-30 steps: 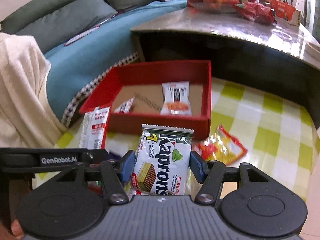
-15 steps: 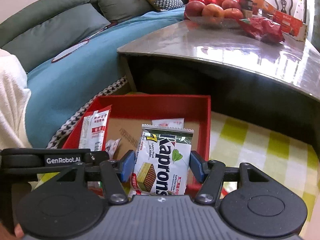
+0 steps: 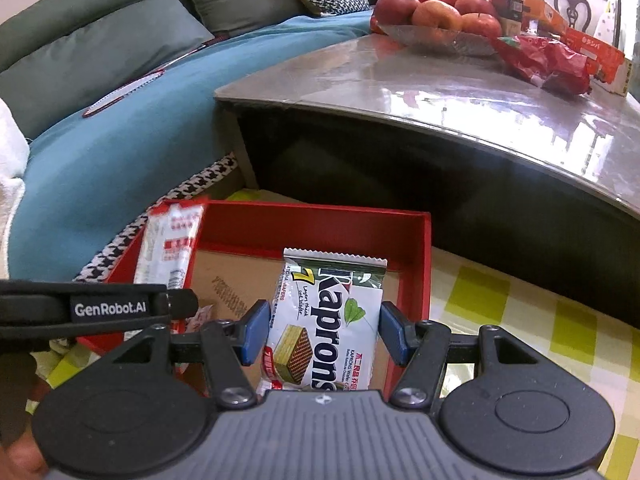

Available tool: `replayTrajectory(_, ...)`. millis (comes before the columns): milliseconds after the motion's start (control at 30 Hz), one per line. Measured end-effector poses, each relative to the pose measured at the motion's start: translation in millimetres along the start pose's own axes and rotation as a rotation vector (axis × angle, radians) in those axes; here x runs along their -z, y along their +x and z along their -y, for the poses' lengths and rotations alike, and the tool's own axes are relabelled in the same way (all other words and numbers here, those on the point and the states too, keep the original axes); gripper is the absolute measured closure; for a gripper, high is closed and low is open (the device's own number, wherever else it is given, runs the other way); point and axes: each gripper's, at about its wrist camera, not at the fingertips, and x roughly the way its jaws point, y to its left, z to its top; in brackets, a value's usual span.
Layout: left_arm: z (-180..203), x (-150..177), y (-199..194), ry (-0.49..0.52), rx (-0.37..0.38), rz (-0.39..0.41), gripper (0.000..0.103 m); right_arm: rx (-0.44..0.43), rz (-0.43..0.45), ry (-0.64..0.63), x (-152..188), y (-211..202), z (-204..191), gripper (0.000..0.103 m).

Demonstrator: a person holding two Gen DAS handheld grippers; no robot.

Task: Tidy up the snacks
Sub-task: 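Lift both held packets and carry them over the red box, then lower both packets into the red box and open both tools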

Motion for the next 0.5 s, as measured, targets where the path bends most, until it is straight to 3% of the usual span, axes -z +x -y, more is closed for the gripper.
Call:
replayTrajectory(200, 2, -1, 9, 0.009, -0.029, -0.004, 0.047, 0.006, -0.006, -0.005, 2, 5, -3, 0.042)
replayTrajectory(233, 2, -1, 10, 0.01, -0.031, -0.006, 0.056, 0.007, -0.006, -0.005, 1, 7, -2, 0.042)
replayTrajectory(267, 2, -1, 11, 0.012, -0.029, -0.009, 0.057, 0.008, -0.006, -0.006, 1, 8, -3, 0.042)
replayTrajectory(500, 4, 2, 19, 0.022, -0.035, -0.031, 0.055, 0.019, -0.028, -0.012, 1, 20, -4, 0.042)
